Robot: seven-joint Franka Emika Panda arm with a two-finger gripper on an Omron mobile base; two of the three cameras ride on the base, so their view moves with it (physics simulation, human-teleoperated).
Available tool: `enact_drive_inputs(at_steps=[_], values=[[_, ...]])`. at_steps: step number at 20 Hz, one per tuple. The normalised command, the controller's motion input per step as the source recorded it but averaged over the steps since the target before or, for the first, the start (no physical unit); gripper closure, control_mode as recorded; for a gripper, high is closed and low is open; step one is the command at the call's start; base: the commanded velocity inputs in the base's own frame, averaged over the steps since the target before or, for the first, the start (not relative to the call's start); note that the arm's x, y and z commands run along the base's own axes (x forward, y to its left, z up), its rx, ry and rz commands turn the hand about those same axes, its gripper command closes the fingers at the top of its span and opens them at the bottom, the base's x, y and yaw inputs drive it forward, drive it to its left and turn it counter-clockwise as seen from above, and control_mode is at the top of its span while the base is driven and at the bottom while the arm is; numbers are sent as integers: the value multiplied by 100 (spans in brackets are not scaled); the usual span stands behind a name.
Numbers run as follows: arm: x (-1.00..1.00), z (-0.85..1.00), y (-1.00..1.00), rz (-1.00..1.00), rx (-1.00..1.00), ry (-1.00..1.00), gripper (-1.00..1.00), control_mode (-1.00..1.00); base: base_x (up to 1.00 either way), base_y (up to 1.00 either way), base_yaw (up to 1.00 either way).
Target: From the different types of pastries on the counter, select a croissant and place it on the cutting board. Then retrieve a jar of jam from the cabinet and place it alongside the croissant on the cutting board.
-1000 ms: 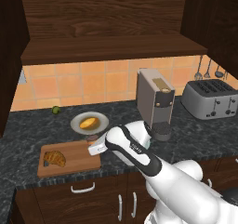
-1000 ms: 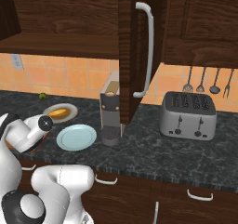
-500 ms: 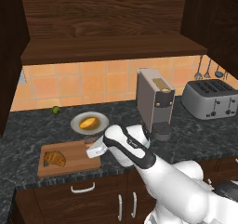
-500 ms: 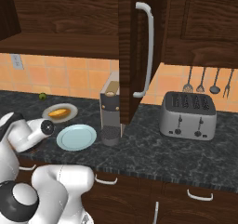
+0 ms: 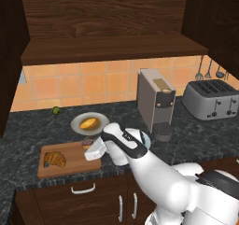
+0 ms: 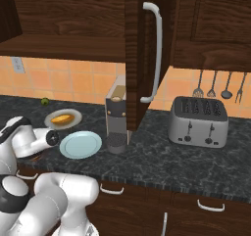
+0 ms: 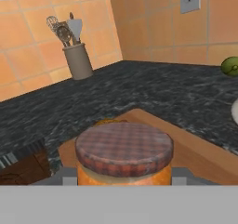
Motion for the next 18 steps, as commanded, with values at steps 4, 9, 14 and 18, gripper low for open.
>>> enact_drive_inputs(at_steps=[4, 9, 14, 18], values=[[14, -13, 21, 0, 3, 0, 100, -100, 0, 0, 0], [19, -22, 20, 0, 4, 0, 100, -100, 0, 0, 0], [15, -25, 6, 0, 4, 0, 100, -100, 0, 0, 0], [9, -27, 3, 0, 4, 0, 100, -100, 0, 0, 0]])
